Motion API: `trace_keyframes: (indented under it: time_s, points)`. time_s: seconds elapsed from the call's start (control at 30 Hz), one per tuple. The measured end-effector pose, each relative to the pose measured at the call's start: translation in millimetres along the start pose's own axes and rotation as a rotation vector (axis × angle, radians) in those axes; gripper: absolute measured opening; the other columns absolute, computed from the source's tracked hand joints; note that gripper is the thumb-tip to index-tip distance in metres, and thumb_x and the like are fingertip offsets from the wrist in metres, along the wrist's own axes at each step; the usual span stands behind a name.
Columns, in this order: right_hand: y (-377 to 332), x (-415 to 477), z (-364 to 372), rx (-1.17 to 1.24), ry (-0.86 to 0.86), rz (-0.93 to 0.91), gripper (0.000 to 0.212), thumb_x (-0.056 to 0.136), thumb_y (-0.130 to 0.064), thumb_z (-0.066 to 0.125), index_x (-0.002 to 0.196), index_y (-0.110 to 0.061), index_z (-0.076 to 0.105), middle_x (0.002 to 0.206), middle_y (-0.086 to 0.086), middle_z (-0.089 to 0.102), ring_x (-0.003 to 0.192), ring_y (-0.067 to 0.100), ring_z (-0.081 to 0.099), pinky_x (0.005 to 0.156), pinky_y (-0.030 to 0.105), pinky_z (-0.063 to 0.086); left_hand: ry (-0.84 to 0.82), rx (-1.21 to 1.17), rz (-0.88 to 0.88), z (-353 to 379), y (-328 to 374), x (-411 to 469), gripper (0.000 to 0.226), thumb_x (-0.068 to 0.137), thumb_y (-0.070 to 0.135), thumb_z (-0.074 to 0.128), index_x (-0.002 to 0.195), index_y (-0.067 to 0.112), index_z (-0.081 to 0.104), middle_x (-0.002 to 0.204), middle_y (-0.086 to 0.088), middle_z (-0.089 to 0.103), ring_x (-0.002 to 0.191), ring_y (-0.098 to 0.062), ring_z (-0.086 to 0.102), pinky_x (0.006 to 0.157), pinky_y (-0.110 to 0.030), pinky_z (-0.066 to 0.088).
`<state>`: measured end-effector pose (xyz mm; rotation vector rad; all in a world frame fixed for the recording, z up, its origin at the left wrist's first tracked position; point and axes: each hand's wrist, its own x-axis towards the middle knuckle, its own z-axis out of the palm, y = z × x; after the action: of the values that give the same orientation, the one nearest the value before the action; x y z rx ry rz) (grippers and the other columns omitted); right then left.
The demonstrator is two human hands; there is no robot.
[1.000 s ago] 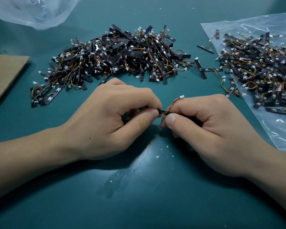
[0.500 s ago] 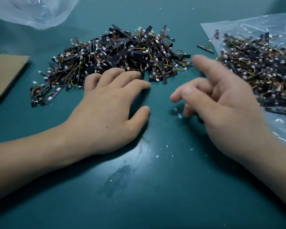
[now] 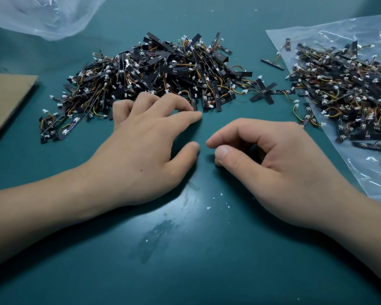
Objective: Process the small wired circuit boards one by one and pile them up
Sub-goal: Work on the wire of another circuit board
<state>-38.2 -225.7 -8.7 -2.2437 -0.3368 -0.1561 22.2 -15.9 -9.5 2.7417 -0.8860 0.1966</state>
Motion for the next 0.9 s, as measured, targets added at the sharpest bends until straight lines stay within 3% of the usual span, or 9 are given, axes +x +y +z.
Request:
trace_keyframes:
  time_s: [0.13, 0.23, 0.3, 0.43, 0.53, 0.63, 0.7, 0.9]
  points:
    - [-0.2, -1.0, -0.1, 0.003, 0.006, -0.007, 0.010, 0.094, -0.031, 0.064, 0.097, -0.030, 0.074, 0.077, -0.011, 0.071, 0.067, 0.009, 0.062, 0.060, 0.012, 0.042, 0.059, -0.094, 0.048, -0.7, -0.3, -1.4, 0.036, 0.095, 0.046, 0.049, 0.125, 0.037, 0.067, 0.121, 0.022, 0.056, 0.110, -0.014, 0.045, 0.090, -0.035, 0.021]
    - [-0.1, -1.2, 0.3, 0.001, 0.047, -0.024, 0.009, 0.093, -0.028, 0.066, 0.097, -0.031, 0.074, 0.072, -0.015, 0.065, 0.058, 0.004, 0.054, 0.057, 0.008, 0.038, 0.130, -0.195, 0.077, -0.6, -0.3, -0.6, 0.015, 0.092, 0.031, 0.062, 0.099, 0.039, 0.072, 0.103, 0.019, 0.066, 0.098, -0.013, 0.053, 0.087, -0.036, 0.024]
    - [-0.3, -1.1, 0.5, -0.028, 0.076, -0.043, 0.010, 0.093, -0.026, 0.067, 0.099, -0.031, 0.073, 0.074, -0.023, 0.060, 0.060, 0.002, 0.054, 0.059, 0.007, 0.037, 0.144, -0.247, 0.078, -0.6, -0.2, -0.7, 0.015, 0.090, 0.027, 0.064, 0.090, 0.041, 0.070, 0.095, 0.019, 0.068, 0.093, -0.011, 0.055, 0.087, -0.035, 0.024]
    - [-0.5, -0.8, -0.3, -0.100, 0.090, -0.049, 0.033, 0.092, -0.029, 0.067, 0.125, -0.031, 0.066, 0.108, -0.023, 0.061, 0.084, 0.010, 0.059, 0.073, 0.008, 0.038, 0.251, -0.312, 0.176, -1.8, -1.1, -1.5, 0.017, 0.094, 0.013, 0.063, 0.094, 0.030, 0.066, 0.097, 0.013, 0.065, 0.090, -0.014, 0.058, 0.087, -0.039, 0.033]
    - [-0.2, 0.3, 0.0, -0.161, 0.039, -0.059, 0.048, 0.092, -0.037, 0.065, 0.139, -0.030, 0.059, 0.118, -0.020, 0.060, 0.088, -0.008, 0.054, 0.079, 0.007, 0.034, 0.332, -0.407, 0.348, -1.8, -2.1, -2.9, 0.013, 0.098, 0.004, 0.062, 0.091, 0.013, 0.068, 0.097, -0.001, 0.067, 0.091, -0.023, 0.064, 0.085, -0.045, 0.048]
    - [0.5, 1.3, 1.1, -0.189, 0.009, -0.067, 0.026, 0.095, -0.038, 0.062, 0.119, -0.034, 0.069, 0.099, -0.023, 0.063, 0.080, -0.011, 0.051, 0.075, 0.017, 0.038, 0.323, -0.474, 0.443, 0.1, -3.5, -0.6, 0.014, 0.099, 0.003, 0.062, 0.089, 0.007, 0.070, 0.097, -0.006, 0.068, 0.094, -0.015, 0.065, 0.086, -0.027, 0.048]
    - [0.8, 1.7, 1.7, -0.199, 0.016, -0.077, 0.012, 0.096, -0.037, 0.062, 0.102, -0.033, 0.071, 0.087, -0.024, 0.058, 0.079, -0.008, 0.053, 0.071, 0.024, 0.039, 0.316, -0.504, 0.460, 0.9, -5.3, 2.1, 0.013, 0.100, 0.004, 0.061, 0.091, 0.009, 0.069, 0.099, -0.005, 0.069, 0.095, -0.013, 0.064, 0.086, -0.025, 0.046]
    - [0.2, 1.9, 2.1, -0.181, -0.009, -0.088, 0.010, 0.094, -0.040, 0.063, 0.098, -0.034, 0.070, 0.079, -0.026, 0.051, 0.075, -0.005, 0.052, 0.066, 0.028, 0.040, 0.276, -0.457, 0.435, -3.0, -4.9, -1.9, 0.024, 0.087, -0.014, 0.068, 0.078, 0.009, 0.071, 0.098, -0.004, 0.067, 0.093, -0.013, 0.063, 0.082, -0.025, 0.048]
